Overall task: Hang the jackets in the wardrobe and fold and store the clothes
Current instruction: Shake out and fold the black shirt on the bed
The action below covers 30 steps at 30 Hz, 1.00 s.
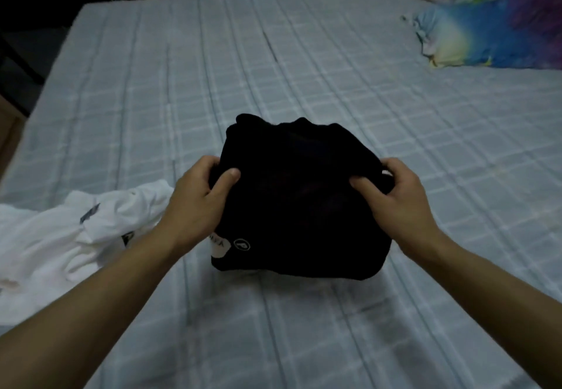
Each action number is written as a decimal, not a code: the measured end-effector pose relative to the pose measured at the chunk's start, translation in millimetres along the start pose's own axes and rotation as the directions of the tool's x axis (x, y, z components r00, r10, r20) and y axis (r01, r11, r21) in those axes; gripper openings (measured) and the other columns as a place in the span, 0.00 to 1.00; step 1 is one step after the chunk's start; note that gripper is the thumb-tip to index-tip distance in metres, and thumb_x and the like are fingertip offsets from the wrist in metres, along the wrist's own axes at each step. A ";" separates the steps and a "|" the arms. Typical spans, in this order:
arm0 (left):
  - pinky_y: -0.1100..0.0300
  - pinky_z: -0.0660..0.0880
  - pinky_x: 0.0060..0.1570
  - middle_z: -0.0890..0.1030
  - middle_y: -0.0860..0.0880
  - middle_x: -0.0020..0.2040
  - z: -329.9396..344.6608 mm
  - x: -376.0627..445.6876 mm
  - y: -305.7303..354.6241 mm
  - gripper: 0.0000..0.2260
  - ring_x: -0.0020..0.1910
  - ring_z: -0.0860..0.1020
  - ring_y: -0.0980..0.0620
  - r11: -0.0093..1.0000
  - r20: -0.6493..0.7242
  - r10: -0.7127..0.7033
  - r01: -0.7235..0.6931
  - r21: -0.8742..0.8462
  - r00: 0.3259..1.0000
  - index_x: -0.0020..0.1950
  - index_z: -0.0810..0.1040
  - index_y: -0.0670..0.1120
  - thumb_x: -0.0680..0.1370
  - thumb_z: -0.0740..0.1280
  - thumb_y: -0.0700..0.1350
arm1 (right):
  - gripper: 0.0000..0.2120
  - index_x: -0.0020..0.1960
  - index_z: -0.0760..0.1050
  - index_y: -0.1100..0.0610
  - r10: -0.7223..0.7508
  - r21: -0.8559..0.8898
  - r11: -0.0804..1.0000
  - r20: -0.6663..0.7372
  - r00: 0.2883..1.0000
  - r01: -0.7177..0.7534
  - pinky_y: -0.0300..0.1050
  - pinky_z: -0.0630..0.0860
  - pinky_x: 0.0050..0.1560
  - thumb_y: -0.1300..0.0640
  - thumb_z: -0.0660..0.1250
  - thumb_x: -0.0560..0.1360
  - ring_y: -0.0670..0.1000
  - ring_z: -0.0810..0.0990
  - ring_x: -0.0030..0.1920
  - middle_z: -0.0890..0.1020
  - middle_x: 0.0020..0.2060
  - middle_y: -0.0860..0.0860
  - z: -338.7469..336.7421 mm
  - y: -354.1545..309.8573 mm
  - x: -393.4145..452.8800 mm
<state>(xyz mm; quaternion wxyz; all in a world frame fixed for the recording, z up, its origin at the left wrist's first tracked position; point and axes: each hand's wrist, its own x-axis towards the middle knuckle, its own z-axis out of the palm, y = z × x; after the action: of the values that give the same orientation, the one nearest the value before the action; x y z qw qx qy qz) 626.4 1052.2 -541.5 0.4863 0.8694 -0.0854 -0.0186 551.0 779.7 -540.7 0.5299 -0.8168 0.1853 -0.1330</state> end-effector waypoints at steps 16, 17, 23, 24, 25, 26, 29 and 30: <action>0.60 0.72 0.49 0.78 0.49 0.53 66.0 163.8 -71.9 0.13 0.54 0.78 0.48 0.960 -0.199 -0.224 0.251 0.121 0.954 0.59 0.74 0.44 0.81 0.64 0.52 | 0.27 0.68 0.68 0.54 0.320 -0.334 0.901 0.083 0.944 -0.277 0.46 0.75 0.52 0.40 0.65 0.77 0.53 0.79 0.56 0.78 0.62 0.55 76.7 45.2 176.3; 0.58 0.71 0.56 0.77 0.50 0.57 63.5 155.8 -66.9 0.13 0.57 0.76 0.48 0.977 -0.258 -0.070 0.118 0.175 0.963 0.61 0.74 0.45 0.81 0.63 0.51 | 0.27 0.71 0.67 0.55 0.114 -0.490 0.868 0.039 0.993 -0.080 0.47 0.72 0.57 0.41 0.63 0.78 0.55 0.76 0.61 0.74 0.65 0.57 73.4 39.2 163.1; 0.42 0.52 0.77 0.59 0.50 0.80 92.7 115.6 -57.6 0.26 0.80 0.53 0.48 0.698 0.309 0.325 -0.448 0.559 0.893 0.78 0.65 0.52 0.82 0.49 0.60 | 0.33 0.80 0.53 0.50 -0.146 -0.728 0.547 0.403 0.903 0.413 0.58 0.49 0.78 0.36 0.44 0.80 0.54 0.48 0.80 0.53 0.80 0.54 108.4 42.2 86.1; 0.41 0.48 0.78 0.55 0.51 0.82 98.3 121.5 -65.6 0.27 0.81 0.48 0.48 0.689 0.342 0.263 -0.424 0.588 0.902 0.79 0.62 0.54 0.82 0.46 0.61 | 0.34 0.80 0.50 0.49 -0.086 -0.747 0.538 0.413 0.907 0.391 0.57 0.45 0.78 0.34 0.41 0.79 0.53 0.45 0.80 0.51 0.80 0.53 112.5 50.6 92.2; 0.41 0.45 0.78 0.52 0.52 0.82 103.0 128.6 -73.2 0.28 0.81 0.44 0.48 0.688 0.358 0.222 -0.406 0.601 0.907 0.80 0.59 0.56 0.81 0.44 0.62 | 0.34 0.80 0.48 0.48 -0.044 -0.759 0.533 0.416 0.908 0.374 0.56 0.43 0.78 0.33 0.39 0.78 0.52 0.43 0.80 0.49 0.80 0.53 115.1 57.7 100.9; 0.41 0.43 0.78 0.50 0.53 0.82 108.1 134.1 -80.3 0.28 0.81 0.42 0.49 0.684 0.369 0.205 -0.402 0.608 0.907 0.80 0.58 0.56 0.81 0.44 0.63 | 0.35 0.80 0.47 0.47 -0.019 -0.763 0.531 0.425 0.905 0.369 0.55 0.42 0.78 0.33 0.38 0.78 0.52 0.42 0.80 0.48 0.80 0.52 117.2 64.4 108.7; 0.42 0.41 0.78 0.47 0.54 0.82 123.4 144.0 -98.9 0.28 0.80 0.40 0.50 0.680 0.356 0.192 -0.385 0.624 0.915 0.81 0.54 0.58 0.81 0.44 0.63 | 0.36 0.80 0.44 0.45 0.008 -0.751 0.545 0.448 0.894 0.372 0.54 0.41 0.78 0.31 0.38 0.76 0.51 0.41 0.79 0.47 0.80 0.50 125.7 84.8 126.9; 0.42 0.40 0.78 0.47 0.54 0.82 127.7 146.5 -102.9 0.27 0.80 0.40 0.50 0.682 0.352 0.188 -0.380 0.625 0.917 0.81 0.54 0.58 0.81 0.44 0.63 | 0.36 0.80 0.44 0.44 0.021 -0.745 0.557 0.455 0.890 0.368 0.54 0.41 0.78 0.31 0.38 0.76 0.51 0.41 0.79 0.47 0.80 0.50 129.1 90.8 132.0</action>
<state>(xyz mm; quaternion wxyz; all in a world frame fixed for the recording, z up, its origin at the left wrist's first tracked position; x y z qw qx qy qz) 769.3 973.0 -688.6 0.1142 0.9518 -0.2838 -0.0231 708.0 793.0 -673.1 0.1040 -0.9902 0.0253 0.0900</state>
